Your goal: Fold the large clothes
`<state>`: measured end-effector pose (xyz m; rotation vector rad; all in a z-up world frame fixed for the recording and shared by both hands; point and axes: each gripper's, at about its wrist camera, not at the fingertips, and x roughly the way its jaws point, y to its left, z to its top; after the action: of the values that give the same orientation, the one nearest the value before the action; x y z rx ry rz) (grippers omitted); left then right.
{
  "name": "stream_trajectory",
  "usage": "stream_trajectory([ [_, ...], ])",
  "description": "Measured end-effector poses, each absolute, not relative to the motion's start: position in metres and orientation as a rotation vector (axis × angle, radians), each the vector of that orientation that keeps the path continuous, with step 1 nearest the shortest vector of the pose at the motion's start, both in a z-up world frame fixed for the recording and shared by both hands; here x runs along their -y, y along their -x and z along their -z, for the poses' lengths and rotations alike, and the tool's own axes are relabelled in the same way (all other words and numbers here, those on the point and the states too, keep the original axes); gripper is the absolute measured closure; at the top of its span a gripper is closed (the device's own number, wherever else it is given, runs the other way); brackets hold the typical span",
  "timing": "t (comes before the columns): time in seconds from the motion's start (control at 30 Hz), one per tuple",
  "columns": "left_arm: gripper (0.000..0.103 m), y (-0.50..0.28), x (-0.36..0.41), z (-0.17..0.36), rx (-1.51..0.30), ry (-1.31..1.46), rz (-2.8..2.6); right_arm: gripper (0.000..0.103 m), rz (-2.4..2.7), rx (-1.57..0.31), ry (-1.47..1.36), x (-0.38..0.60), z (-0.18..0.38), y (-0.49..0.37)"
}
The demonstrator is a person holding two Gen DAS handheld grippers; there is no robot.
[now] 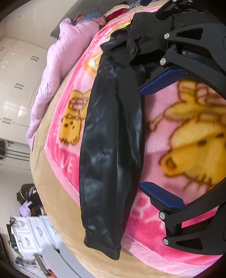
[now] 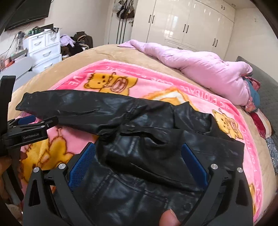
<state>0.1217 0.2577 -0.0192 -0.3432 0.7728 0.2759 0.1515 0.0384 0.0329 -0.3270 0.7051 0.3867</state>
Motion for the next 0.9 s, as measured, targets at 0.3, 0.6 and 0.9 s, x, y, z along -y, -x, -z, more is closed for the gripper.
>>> stream_trajectory([
  [0.3,0.009,-0.125,-0.298,0.035,-0.798,0.399,-0.357,0.005,-0.415,-0.705,0.363,-0.058,-0.027,-0.152],
  [0.6,0.009,-0.128,-0.338,0.059,-0.798,0.539,-0.374,0.005,-0.402,-0.709,0.377,-0.066,-0.021,-0.159],
  [0.9,0.010,-0.138,-0.371,0.062,-0.677,0.718,-0.413,0.005,-0.412,-0.705,0.350,-0.068,-0.027,-0.157],
])
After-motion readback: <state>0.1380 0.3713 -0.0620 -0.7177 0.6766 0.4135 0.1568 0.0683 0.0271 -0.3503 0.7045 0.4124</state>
